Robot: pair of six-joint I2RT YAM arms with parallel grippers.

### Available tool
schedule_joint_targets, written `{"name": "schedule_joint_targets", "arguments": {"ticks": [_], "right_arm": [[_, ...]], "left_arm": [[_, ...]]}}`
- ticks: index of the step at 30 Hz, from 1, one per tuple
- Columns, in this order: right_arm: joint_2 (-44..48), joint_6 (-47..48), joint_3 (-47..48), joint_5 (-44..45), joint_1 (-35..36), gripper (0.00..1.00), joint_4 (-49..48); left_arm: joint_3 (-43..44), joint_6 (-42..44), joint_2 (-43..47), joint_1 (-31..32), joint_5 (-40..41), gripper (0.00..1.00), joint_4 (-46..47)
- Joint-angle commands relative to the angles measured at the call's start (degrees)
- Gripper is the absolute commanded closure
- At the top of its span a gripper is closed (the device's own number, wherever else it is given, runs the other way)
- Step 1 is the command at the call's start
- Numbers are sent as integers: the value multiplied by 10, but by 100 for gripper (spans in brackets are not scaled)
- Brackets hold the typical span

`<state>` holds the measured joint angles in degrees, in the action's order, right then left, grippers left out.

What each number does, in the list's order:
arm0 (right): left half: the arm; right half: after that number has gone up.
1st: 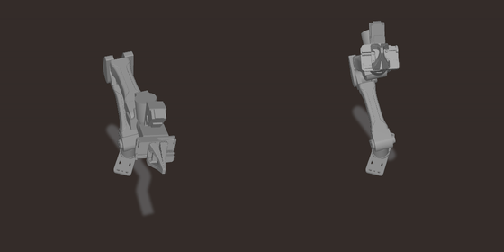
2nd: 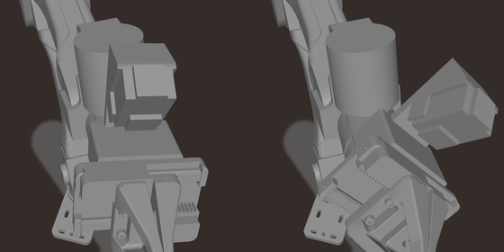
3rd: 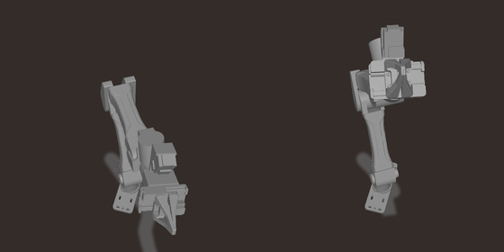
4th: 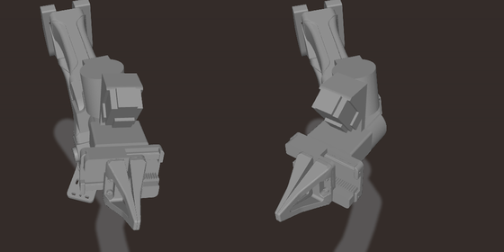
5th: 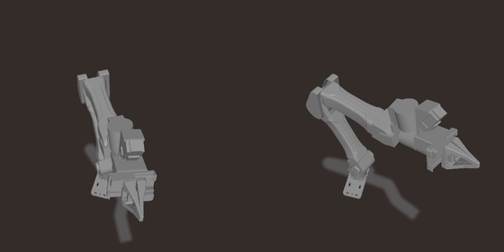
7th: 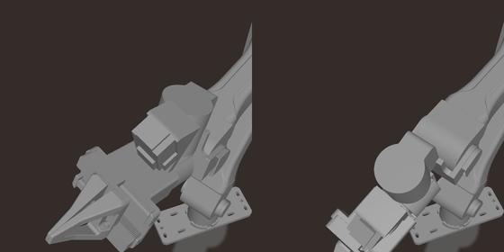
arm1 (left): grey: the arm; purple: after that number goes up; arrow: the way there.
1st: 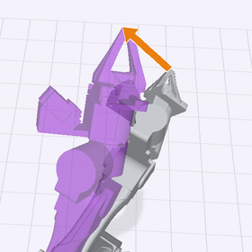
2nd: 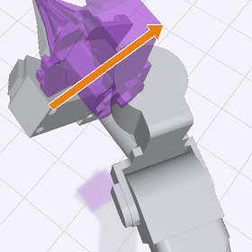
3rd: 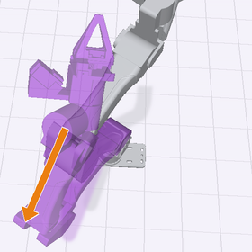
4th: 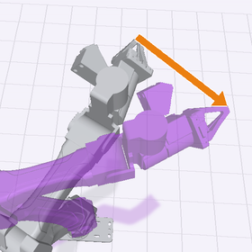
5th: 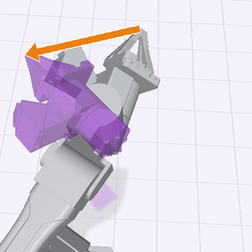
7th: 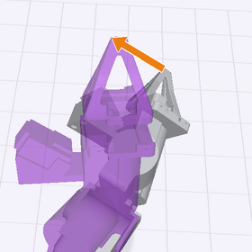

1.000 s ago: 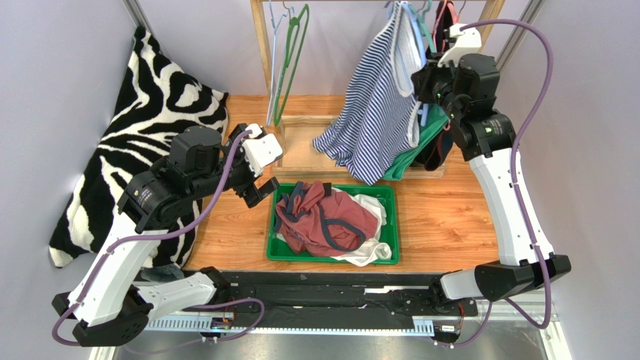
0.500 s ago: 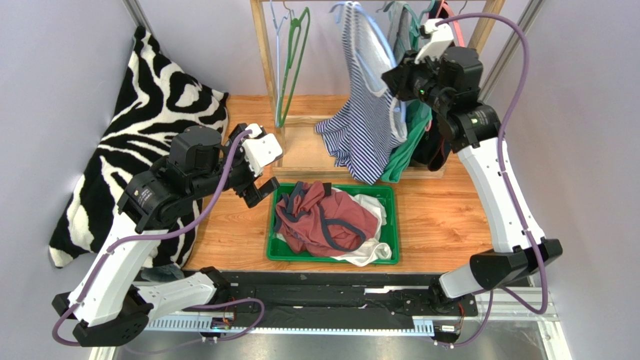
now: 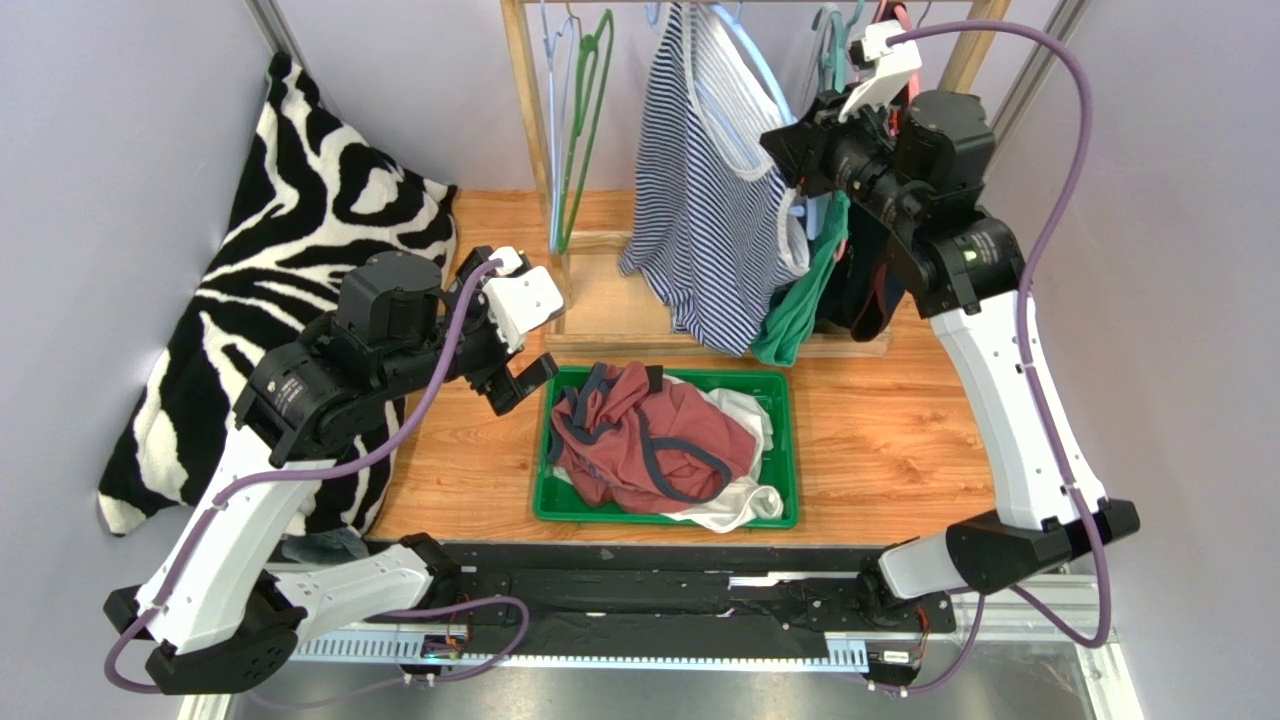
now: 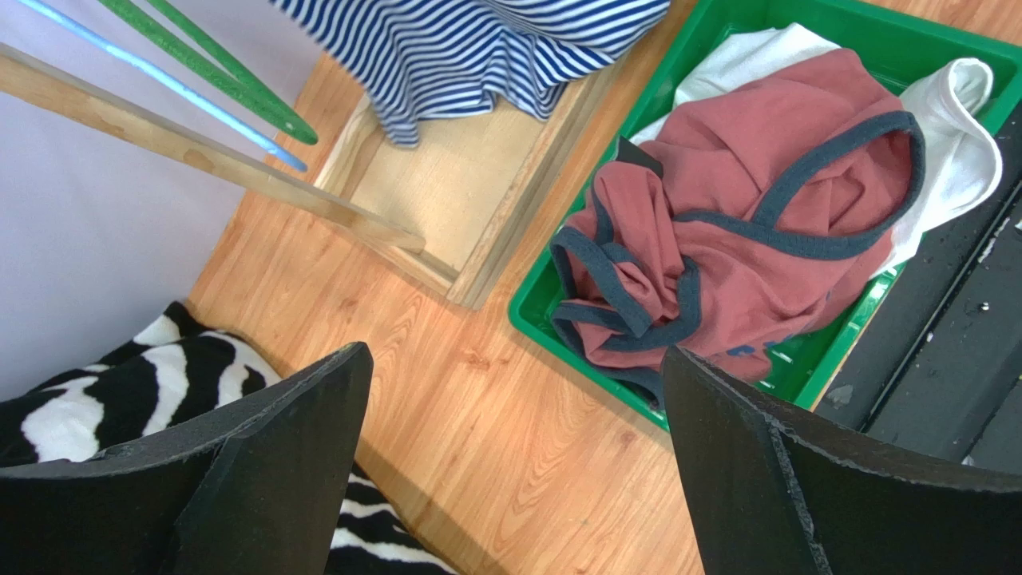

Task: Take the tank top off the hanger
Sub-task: Pick up the hanger from the clothesline.

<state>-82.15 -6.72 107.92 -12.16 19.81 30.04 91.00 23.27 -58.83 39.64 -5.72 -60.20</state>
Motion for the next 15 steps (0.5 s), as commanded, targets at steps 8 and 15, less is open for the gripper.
{"name": "schedule_joint_targets", "arguments": {"ticks": [8, 15], "right_arm": [[134, 0, -58, -57, 2, 100, -18], [211, 22, -106, -175, 3, 100, 28]], "left_arm": [[7, -12, 12, -5, -5, 1, 13], [1, -2, 14, -5, 0, 1, 13]]}}
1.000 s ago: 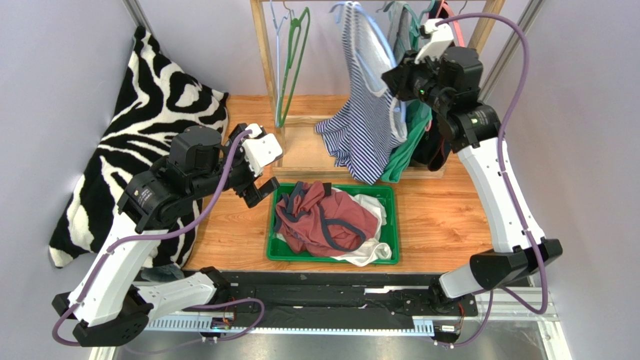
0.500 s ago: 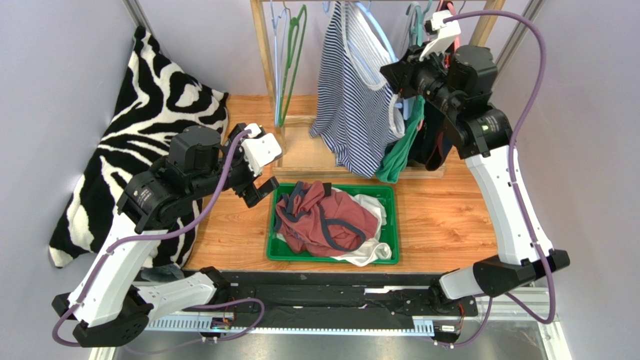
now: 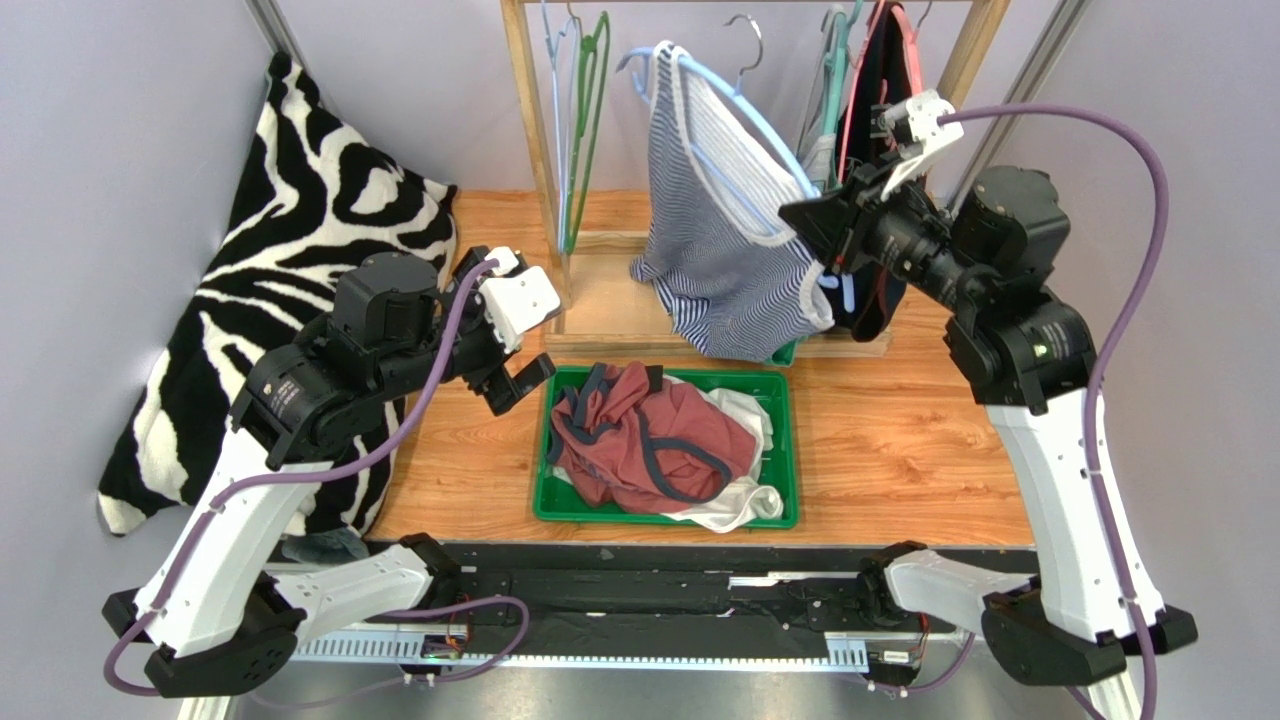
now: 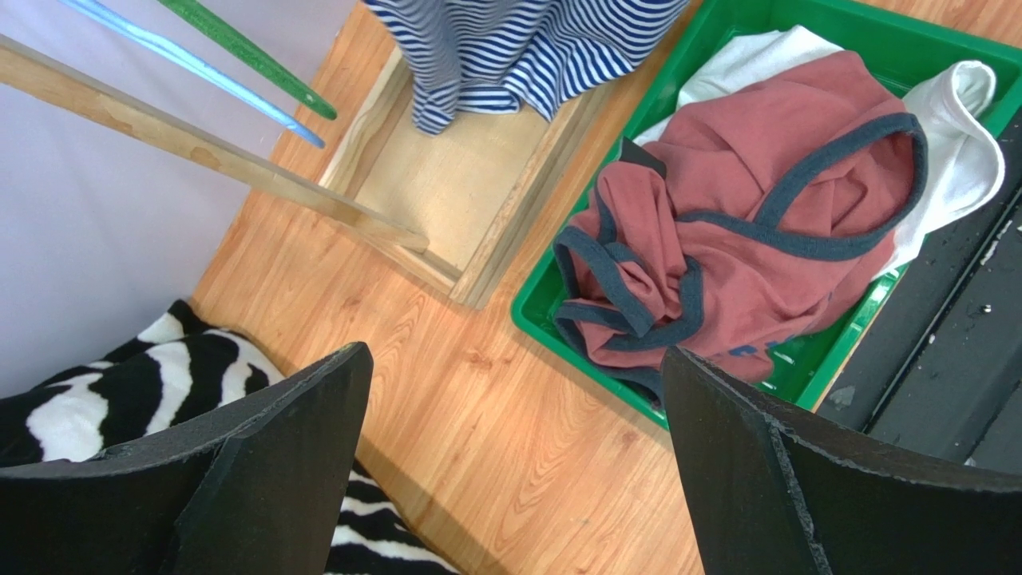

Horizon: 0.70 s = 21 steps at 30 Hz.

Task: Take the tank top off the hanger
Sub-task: Pick up the hanger from the clothesline.

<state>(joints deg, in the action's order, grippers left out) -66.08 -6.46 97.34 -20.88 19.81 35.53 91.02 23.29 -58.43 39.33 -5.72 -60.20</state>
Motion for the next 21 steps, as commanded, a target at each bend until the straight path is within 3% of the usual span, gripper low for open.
{"name": "schedule_joint_targets", "arguments": {"ticks": [1, 6, 12, 16, 21], "right_arm": [[61, 23, 4, -119, 3, 100, -28], [95, 10, 85, -139, 3, 100, -48], [129, -47, 143, -117, 3, 100, -155], [114, -63, 202, -122, 3, 100, -149], [115, -58, 182, -120, 3, 100, -145]], "left_arm": [[-1, 1, 11, -2, 5, 1, 14], [-1, -2, 13, -3, 13, 1, 18], [16, -8, 2, -9, -5, 1, 18], [8, -7, 10, -9, -6, 1, 19], [1, -6, 16, -10, -5, 1, 18]]}}
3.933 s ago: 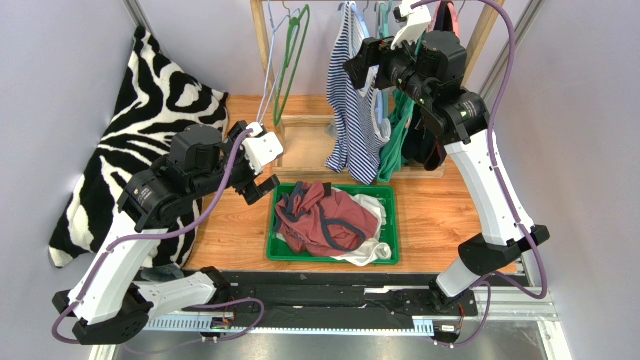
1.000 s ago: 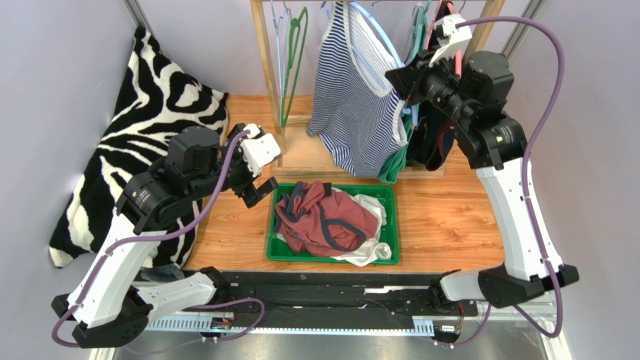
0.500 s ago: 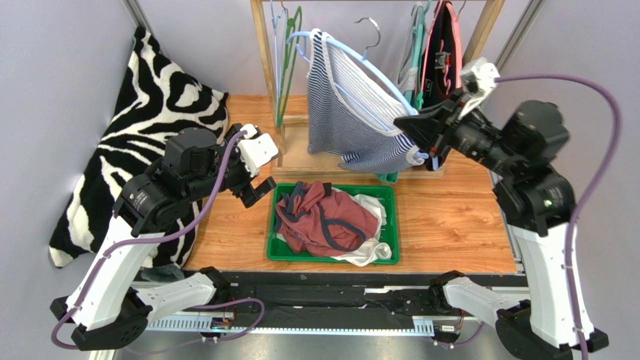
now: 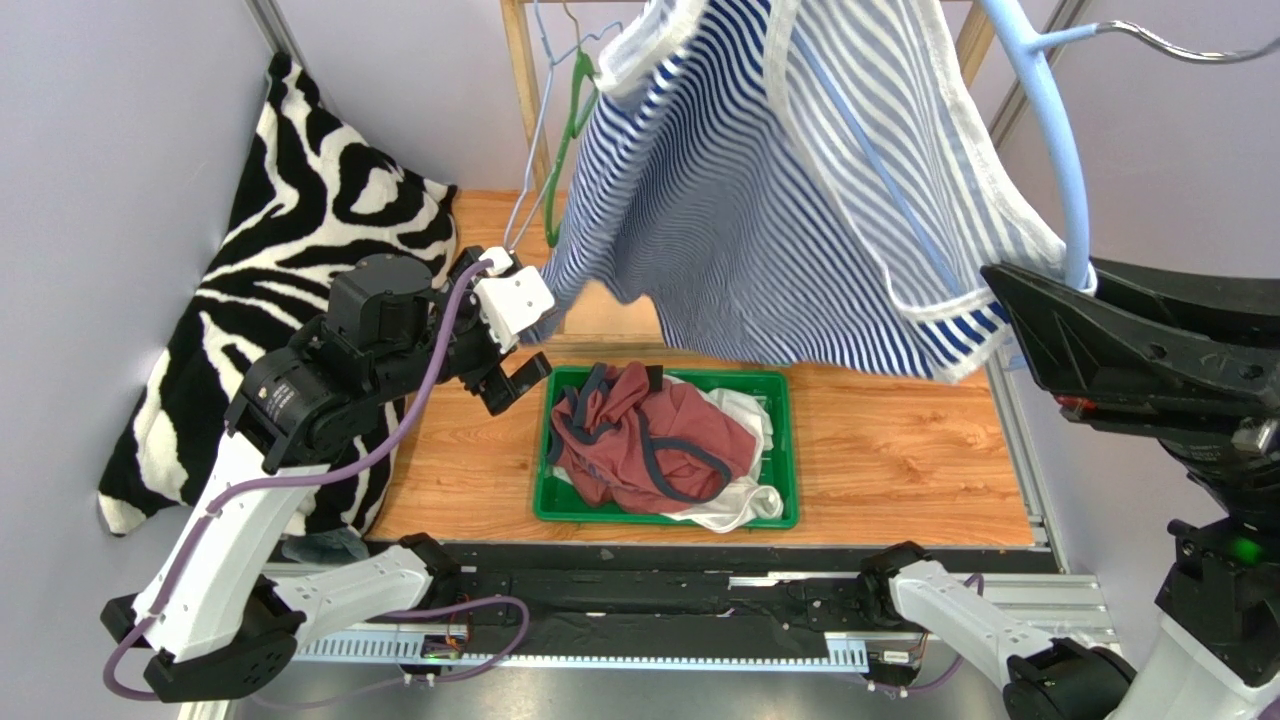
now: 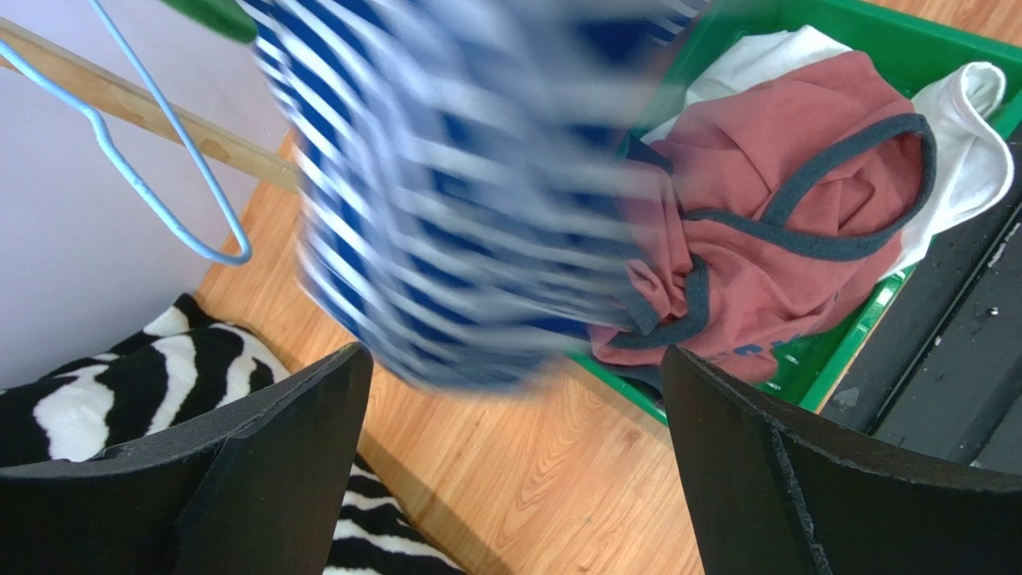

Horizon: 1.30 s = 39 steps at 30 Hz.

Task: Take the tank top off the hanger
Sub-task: Pick up the hanger from the clothesline, then remove the tank top from the hanger.

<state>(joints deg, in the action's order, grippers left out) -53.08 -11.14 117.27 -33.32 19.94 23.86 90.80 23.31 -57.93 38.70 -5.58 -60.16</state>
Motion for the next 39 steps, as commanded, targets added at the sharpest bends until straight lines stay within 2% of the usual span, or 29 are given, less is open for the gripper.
{"name": "schedule_joint_targets", "arguments": {"ticks": [1, 12, 25, 31, 35, 39], "right_arm": [[-16, -6, -21, 5, 2, 100, -22], [-7, 56, -88, 26, 2, 100, 18], [5, 93, -125, -38, 2, 100, 64], [29, 103, -164, -81, 2, 100, 108], [34, 110, -180, -106, 1, 100, 136], [26, 114, -198, -156, 1, 100, 161]], "left_arm": [[3, -6, 11, -4, -7, 1, 17], [5, -8, 8, -4, -18, 1, 15], [21, 5, 14, -4, -45, 1, -12], [72, 46, 30, -4, -33, 1, -38], [146, 74, 23, -4, -16, 1, -71], [183, 101, 27, -4, -35, 1, -77]]}}
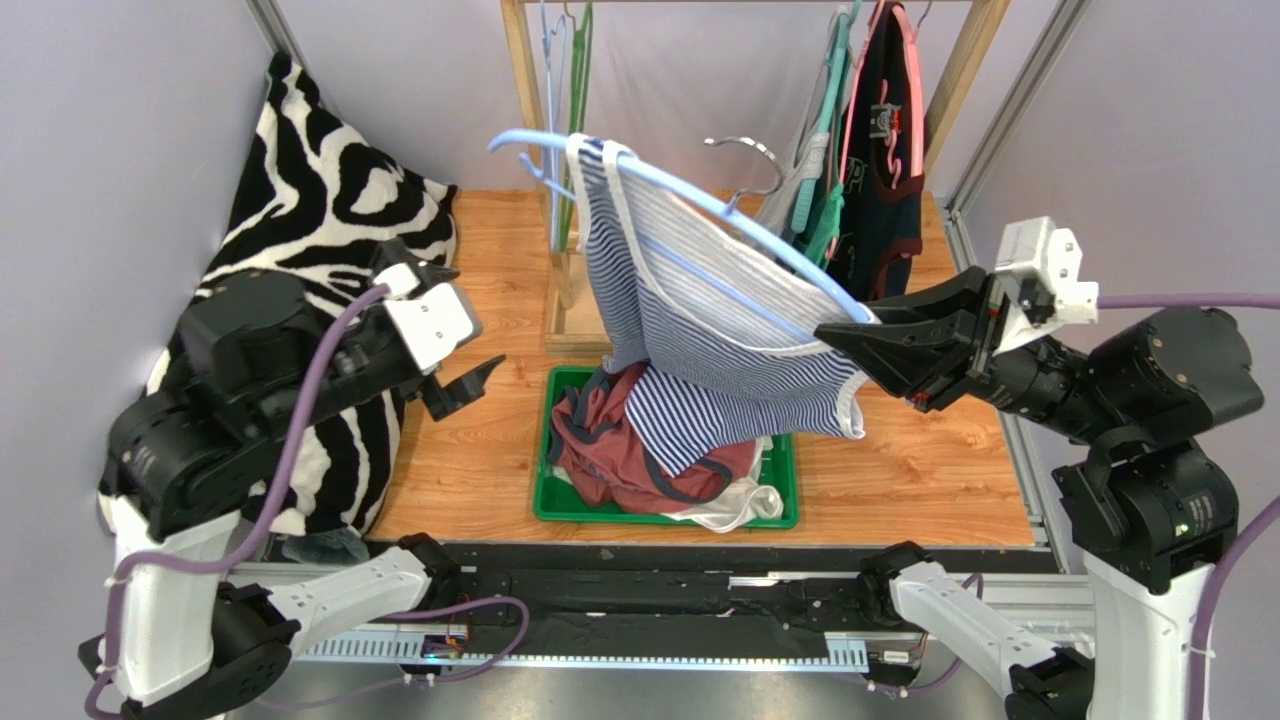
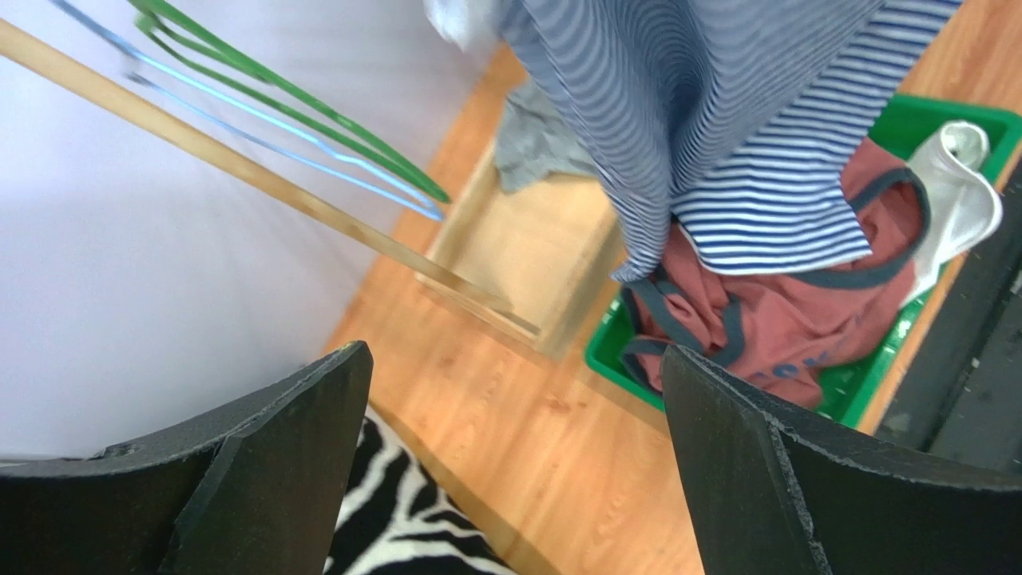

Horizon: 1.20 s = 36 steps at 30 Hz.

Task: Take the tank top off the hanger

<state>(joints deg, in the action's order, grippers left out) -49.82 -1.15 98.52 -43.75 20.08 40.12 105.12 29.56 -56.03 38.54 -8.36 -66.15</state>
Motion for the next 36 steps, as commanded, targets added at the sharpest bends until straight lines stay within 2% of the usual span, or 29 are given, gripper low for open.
{"name": "schedule_joint_targets", "arguments": {"ticks": [1, 4, 10, 15, 20, 24, 30, 33, 36], "right_arm": [[-9, 26, -17, -61, 1, 100, 2], [-19, 28, -27, -87, 0, 100, 8], [-34, 42, -62, -136, 2, 100, 2], [-36, 92, -65, -143, 22, 100, 50], [-65, 148, -43, -106, 81, 100, 113], [-81, 177, -23, -41, 136, 100, 161], [-74, 184, -10, -28, 138, 100, 157], [-73, 186, -1, -24, 139, 100, 160], [-72, 186, 0, -27, 139, 100, 160]], "left_arm": [[48, 40, 9, -1, -10, 1, -16], [85, 57, 10, -1, -43, 1, -19], [102, 75, -8, -2, -126, 1, -39], [130, 65, -39, -2, -148, 1, -34], [137, 55, -58, -2, -180, 2, -42], [140, 66, -82, -2, -200, 19, -82], [190, 109, -130, -2, -282, 32, -229], [206, 133, -147, -1, -301, 33, -288], [193, 142, -150, -2, -302, 32, -300]]}}
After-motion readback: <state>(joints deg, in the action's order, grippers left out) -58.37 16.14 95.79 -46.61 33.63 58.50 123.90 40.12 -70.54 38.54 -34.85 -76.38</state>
